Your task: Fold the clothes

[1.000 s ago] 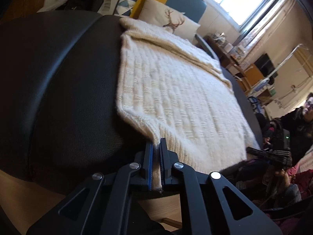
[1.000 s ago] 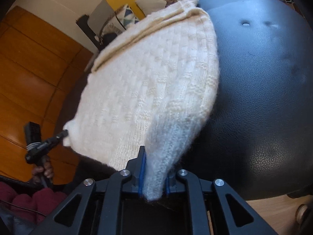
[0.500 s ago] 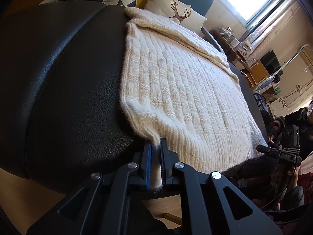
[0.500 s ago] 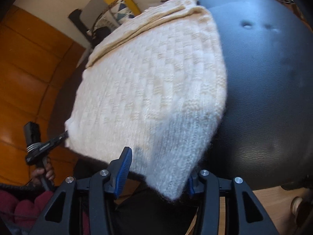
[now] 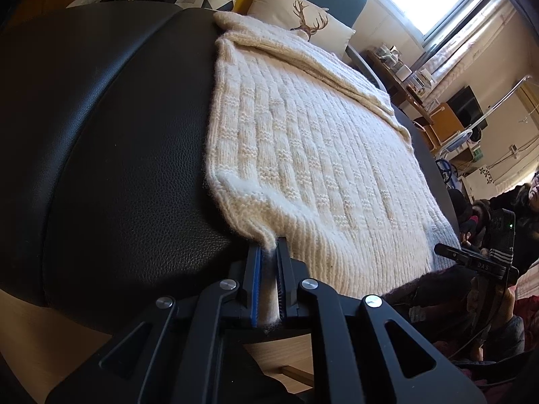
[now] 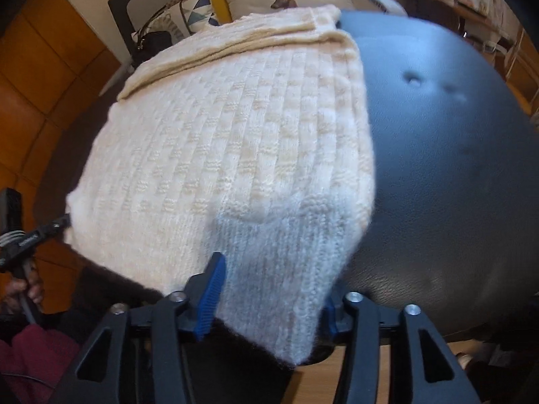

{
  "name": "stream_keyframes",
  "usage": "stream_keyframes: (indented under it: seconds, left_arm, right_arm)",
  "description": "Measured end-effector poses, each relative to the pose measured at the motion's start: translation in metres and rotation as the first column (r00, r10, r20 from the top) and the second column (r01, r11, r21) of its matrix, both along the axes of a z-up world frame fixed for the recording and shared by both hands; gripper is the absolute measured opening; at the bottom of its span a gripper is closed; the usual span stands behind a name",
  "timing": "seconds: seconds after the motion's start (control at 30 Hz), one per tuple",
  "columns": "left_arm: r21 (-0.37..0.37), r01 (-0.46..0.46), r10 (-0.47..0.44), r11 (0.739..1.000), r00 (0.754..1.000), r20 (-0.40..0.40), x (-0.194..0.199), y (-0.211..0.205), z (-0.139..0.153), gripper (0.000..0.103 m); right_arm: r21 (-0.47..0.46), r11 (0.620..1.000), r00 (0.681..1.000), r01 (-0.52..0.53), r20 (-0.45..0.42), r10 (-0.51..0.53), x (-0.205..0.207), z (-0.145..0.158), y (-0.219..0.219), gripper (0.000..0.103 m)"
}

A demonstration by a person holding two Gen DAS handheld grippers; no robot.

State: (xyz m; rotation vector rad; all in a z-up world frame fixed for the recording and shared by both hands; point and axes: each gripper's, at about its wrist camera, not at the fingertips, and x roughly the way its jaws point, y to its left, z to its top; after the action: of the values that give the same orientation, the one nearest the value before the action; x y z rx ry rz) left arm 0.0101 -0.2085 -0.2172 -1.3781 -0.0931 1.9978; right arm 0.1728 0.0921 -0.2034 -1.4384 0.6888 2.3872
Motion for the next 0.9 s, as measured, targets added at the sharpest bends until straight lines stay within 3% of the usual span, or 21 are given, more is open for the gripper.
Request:
stream_keyframes:
  seconds: [0.07, 0.3, 0.37, 0.5, 0.67, 0.9]
  left_arm:
    - [-0.001, 0.001, -0.001, 1.0, 1.0, 0.0, 0.0, 0.0, 0.0, 0.008]
    - [-0.007, 0.043, -0.043, 0.999, 0.998, -0.05, 0.005, 0.004, 0.005, 0.008]
    - [0.033, 0.054, -0.052, 0.998, 0.998, -0.047, 0.004, 0.004, 0.009, 0.007]
    - [0.125, 0.046, -0.039, 0.991, 0.997, -0.06, -0.01, 0.004, 0.025, 0.006]
    - [0.222, 0.043, -0.018, 0.974, 0.993, -0.116, -0.042, 0.011, 0.064, 0.006]
    - [0.287, 0.038, 0.016, 0.957, 0.983, -0.182, -0.098, 0.035, 0.103, 0.006]
  right_arm:
    - [-0.038, 0.999, 1.0, 0.016, -0.027, -0.017, 0.004, 0.0, 0.004, 0.013]
    - [-0.111, 0.994, 0.999, 0.01, -0.05, -0.016, 0.014, 0.004, 0.009, 0.013]
    - [-0.111, 0.994, 0.997, -0.009, -0.079, 0.0, 0.007, 0.015, 0.007, 0.013]
    - [-0.137, 0.989, 0.974, -0.055, -0.227, 0.023, -0.011, 0.044, 0.01, 0.012]
    - [-0.129, 0.987, 0.935, -0.095, -0.352, 0.044, -0.046, 0.081, 0.031, 0.011]
    - [-0.124, 0.987, 0.897, -0.098, -0.442, 0.034, -0.082, 0.113, 0.07, 0.011]
